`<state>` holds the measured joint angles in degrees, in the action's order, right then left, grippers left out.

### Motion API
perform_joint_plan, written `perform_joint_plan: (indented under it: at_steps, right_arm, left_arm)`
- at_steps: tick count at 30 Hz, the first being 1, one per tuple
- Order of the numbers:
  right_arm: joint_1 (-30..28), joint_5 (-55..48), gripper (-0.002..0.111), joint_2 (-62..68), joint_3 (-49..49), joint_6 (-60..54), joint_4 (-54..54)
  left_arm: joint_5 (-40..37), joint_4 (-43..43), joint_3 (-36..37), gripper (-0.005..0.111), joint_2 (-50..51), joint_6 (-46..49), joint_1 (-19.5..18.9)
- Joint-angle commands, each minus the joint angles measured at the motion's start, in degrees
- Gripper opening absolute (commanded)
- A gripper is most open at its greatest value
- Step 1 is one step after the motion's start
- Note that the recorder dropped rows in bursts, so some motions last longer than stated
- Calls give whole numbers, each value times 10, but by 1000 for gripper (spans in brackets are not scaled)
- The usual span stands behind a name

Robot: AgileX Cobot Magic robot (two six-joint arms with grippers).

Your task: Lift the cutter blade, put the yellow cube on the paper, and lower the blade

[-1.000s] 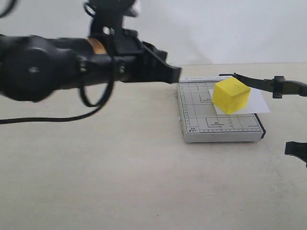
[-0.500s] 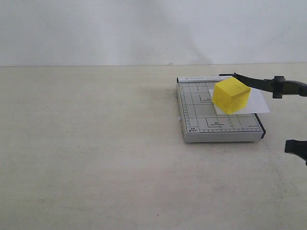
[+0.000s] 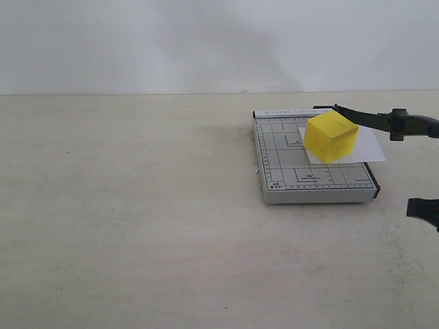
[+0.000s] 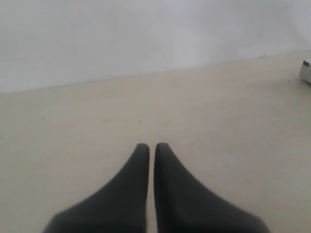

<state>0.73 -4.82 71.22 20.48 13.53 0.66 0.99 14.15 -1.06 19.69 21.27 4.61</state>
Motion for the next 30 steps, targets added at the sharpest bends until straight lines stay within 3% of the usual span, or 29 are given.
perform_joint_plan:
  at_steps: [1,8,18,23,28,29,30]
  right_arm:
    - [0,-4,0,1,2,-5,1]
    - [0,-53,0,-73,3,-5,1]
    - [0,-66,0,-310,3,-146,1]
    - [0,-43,1,-392,4,-147,1]
    - [0,-62,32,-374,33,-143,8]
    - [0,-74,44,-336,68,-143,15]
    - [0,-78,48,-314,90,-143,16]
  left_arm:
    - [13,11,11,4,0,1,-2]
    - [77,15,11,4,-6,-5,-2]
    - [-97,0,-53,4,-185,-6,-2]
    - [-124,-37,-56,4,-197,-3,-3]
    - [-203,-69,-54,4,-193,-3,-3]
    - [-230,-91,-54,4,-193,-3,-3]
    - [-241,-91,-54,4,-193,-3,-3]
